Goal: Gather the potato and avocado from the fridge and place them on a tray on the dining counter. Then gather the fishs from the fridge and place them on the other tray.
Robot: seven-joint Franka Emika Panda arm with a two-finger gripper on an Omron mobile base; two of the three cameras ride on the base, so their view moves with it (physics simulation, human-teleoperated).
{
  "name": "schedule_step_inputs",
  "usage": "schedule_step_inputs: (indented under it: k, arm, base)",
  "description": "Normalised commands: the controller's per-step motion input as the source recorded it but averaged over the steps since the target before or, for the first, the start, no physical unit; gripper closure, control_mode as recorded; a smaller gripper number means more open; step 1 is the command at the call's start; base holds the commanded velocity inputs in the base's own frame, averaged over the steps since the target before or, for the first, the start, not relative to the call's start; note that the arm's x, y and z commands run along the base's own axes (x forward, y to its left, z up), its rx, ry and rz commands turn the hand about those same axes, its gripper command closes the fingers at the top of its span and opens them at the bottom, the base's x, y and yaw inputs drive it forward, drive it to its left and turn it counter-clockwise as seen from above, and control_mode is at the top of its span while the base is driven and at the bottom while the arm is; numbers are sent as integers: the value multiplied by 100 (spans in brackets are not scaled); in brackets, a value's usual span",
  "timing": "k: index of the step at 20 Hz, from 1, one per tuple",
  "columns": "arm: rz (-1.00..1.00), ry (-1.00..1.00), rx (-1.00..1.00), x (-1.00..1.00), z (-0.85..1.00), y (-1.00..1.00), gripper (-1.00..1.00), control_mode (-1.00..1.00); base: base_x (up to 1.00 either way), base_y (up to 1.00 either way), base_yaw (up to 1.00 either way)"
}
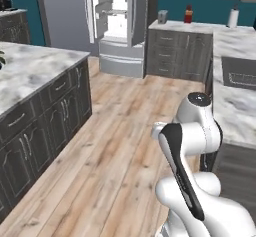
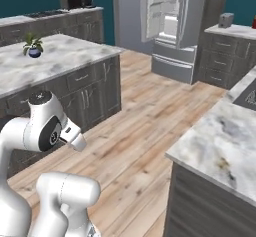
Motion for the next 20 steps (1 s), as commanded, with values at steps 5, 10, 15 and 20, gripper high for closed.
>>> schedule_step_inputs:
  k: [5, 10, 15, 20]
  arm:
    - [0, 0, 0, 0, 0, 0, -100, 100]
    - [0, 0, 0, 0, 0, 0, -100, 100]
    - [0, 0, 0, 0, 0, 0, -100, 100]
    - [0, 0, 0, 0, 0, 0, -100, 100]
  base:
    - [84, 14, -24]
    - [85, 27, -25]
    - [90, 40, -21]
    - [89, 48, -17]
